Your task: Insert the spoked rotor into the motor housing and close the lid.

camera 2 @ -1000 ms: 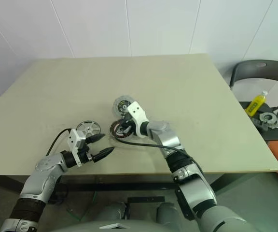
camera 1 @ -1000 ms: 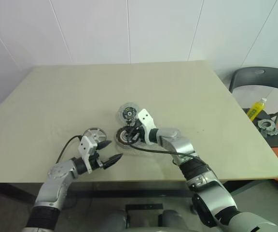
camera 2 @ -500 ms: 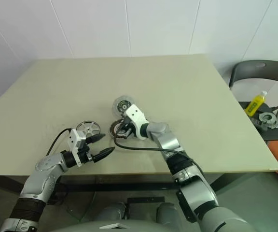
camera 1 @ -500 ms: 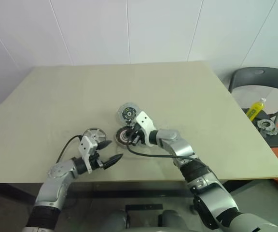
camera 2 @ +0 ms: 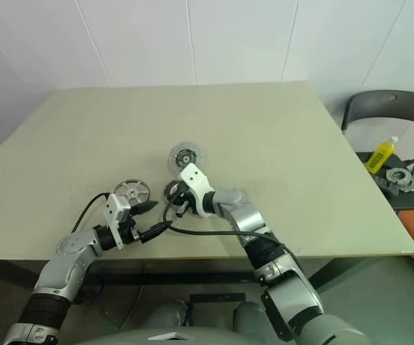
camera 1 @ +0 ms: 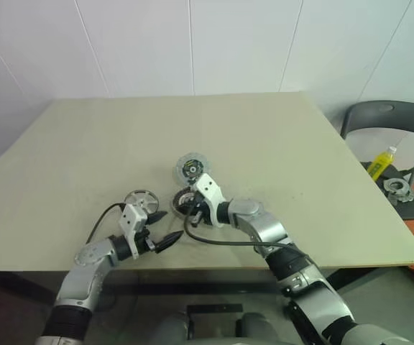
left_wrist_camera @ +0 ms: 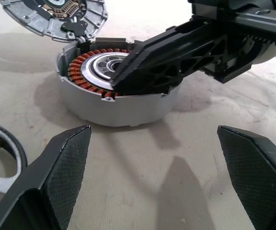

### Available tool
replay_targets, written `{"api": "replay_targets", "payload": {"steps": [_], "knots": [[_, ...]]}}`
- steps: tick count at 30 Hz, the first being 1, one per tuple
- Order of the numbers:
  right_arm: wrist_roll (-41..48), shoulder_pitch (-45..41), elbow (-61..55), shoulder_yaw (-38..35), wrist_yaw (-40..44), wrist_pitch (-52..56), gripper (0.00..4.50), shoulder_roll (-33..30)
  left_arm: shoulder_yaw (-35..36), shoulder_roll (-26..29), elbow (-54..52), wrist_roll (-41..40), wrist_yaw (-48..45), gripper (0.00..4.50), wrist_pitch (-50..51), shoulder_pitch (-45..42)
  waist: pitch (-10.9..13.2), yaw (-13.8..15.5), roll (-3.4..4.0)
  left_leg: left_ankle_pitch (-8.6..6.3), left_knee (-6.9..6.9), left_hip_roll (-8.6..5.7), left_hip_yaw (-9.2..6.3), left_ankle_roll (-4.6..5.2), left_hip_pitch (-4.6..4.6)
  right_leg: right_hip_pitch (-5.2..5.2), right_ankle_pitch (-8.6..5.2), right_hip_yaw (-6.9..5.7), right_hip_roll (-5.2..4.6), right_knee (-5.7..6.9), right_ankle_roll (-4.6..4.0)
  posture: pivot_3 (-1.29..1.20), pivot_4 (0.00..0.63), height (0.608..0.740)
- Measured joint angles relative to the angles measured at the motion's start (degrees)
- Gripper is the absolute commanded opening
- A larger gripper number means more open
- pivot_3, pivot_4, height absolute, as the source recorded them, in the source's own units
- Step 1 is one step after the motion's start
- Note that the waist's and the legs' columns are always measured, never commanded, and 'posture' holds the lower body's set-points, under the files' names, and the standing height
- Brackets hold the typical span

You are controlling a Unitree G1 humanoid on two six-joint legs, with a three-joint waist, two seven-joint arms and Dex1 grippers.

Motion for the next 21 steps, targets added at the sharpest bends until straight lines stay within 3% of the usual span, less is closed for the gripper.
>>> {"api": "replay_targets", "payload": {"steps": [4, 9, 15, 21], "knots": [[0.8, -0.3, 2.9, -1.8, -2.9, -2.3, 0.03, 2.4, 0.2, -0.1, 0.5, -0.2, 0.0, 4.50, -0.2, -0.2, 0.0, 0.1, 0.02, 0.00, 0.00, 0.00, -0.02, 0.00, 0.00, 0.00, 0.00, -0.01, 0.00, 0.01, 0.00, 0.00, 0.000, 0.740], [5.1, -4.4, 4.7, -9.2, -4.9, -6.4, 0.03, 3.7, 4.4, -1.3, 0.4, -4.1, 1.6, 4.50, 0.5, -2.5, 0.0, 0.0, 0.01, 0.05, 0.04, -0.01, -0.04, -0.08, -0.01, 0.00, 0.02, -0.01, 0.01, 0.04, 0.00, 0.00, 0.000, 0.740], [6.9, -6.7, 5.1, -10.1, 0.9, -9.1, 0.03, 1.9, 6.9, -1.7, -1.6, -7.6, 3.1, 4.50, 3.0, -3.8, 0.0, -0.3, 0.00, 0.11, -0.07, 0.01, -0.04, 0.02, -0.03, -0.09, 0.06, -0.01, 0.03, 0.03, 0.08, 0.00, 0.000, 0.740], [5.8, -7.2, 5.1, -5.9, 8.9, -11.3, 0.03, -2.2, 9.2, -1.7, -6.5, -11.4, 7.3, 4.50, 9.7, -3.7, 0.0, -0.3, 0.00, 0.07, -0.01, 0.00, -0.01, -0.04, -0.02, -0.03, 0.03, 0.00, 0.03, 0.03, 0.01, 0.00, 0.000, 0.740]]}}
